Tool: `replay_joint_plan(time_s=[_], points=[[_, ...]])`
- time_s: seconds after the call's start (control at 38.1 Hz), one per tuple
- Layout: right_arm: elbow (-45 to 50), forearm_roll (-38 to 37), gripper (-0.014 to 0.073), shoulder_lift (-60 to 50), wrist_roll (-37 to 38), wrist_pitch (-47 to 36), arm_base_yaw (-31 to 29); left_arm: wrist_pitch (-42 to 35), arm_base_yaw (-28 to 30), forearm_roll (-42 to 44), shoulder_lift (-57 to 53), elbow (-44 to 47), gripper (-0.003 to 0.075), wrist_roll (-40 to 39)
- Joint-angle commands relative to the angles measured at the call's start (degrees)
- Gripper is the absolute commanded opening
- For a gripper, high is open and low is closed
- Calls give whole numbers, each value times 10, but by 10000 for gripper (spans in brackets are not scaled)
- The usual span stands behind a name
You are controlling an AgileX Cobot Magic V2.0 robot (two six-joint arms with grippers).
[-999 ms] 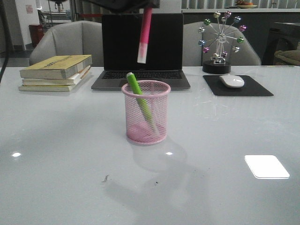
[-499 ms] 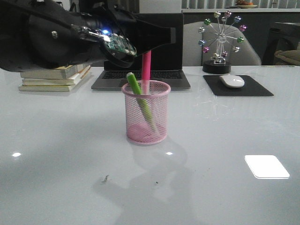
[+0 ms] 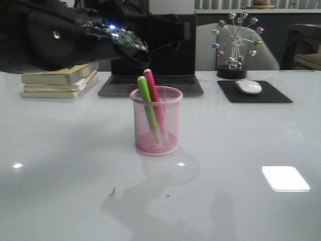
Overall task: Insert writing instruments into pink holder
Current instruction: 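Lower the pink marker into the holder and open the left gripper, then withdraw the left gripper up and away from the holder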
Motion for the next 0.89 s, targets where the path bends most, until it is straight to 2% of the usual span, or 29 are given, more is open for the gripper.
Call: replay_joint_plan(time_s=[0.0,0.21,0.34,0.5,0.76,0.87], points=[[-17,-6,396,-3,-5,-27,-5,-25,0,7,-68,-14,617,-1],[-17,-6,396,-3,-5,-26,-5,182,51,15,-189,-14,518,20],[-17,-6,396,-3,-5,-25,-5,288,103,94,-284,-14,475,20],[-17,-6,396,-3,-5,-25,-5,372,170,135,-393,-14,466,20],[-17,-6,396,-3,-5,-25,-5,597,275,157,-519,-11,466,20],[-17,-6,396,-3,-5,-25,-5,631,312,173,-547,14,466,20]])
